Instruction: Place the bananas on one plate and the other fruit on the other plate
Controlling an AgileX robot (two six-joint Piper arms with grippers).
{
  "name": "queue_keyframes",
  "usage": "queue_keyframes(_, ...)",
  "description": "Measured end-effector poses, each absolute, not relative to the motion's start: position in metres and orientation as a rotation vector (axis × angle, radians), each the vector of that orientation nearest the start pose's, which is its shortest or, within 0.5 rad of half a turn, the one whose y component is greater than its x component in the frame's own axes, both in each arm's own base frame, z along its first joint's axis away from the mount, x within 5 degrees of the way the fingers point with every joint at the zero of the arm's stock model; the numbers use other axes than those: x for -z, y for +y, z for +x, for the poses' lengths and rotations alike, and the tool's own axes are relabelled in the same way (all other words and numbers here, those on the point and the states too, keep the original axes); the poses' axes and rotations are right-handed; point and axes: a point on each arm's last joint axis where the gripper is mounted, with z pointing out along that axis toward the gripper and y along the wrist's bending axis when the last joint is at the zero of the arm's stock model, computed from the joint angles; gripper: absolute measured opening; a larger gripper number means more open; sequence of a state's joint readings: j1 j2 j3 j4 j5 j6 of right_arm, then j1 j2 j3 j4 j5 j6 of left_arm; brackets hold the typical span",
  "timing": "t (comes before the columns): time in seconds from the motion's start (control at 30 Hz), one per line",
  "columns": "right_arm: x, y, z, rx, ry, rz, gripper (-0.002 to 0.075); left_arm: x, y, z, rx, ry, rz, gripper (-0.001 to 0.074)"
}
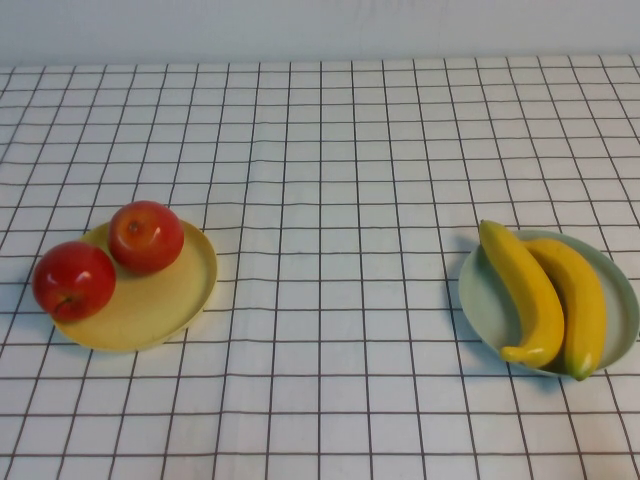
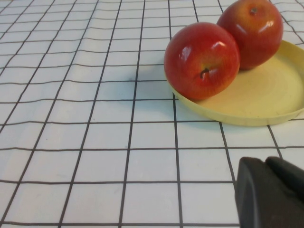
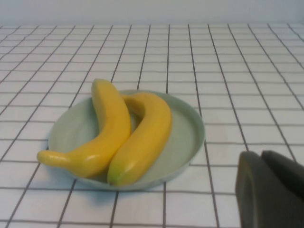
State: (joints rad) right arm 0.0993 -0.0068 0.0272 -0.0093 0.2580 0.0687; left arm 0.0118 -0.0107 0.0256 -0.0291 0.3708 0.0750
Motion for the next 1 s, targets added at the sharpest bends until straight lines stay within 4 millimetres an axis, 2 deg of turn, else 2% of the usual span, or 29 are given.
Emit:
queue_keyframes(0.17, -0.1730, 0.0059, 0.0534, -0.145, 1.845, -0.004, -0.0016, -0.1718, -0.0003, 0.0527, -0.031, 1.869, 0.041, -0.0004)
queue_keyframes(1.0, -0.1725, 0.0025, 0.0535, -0.100, 1.849, 0.058, -0.0016, -0.1718, -0.0003, 0.0527, -0.031, 1.869, 0.041, -0.0004)
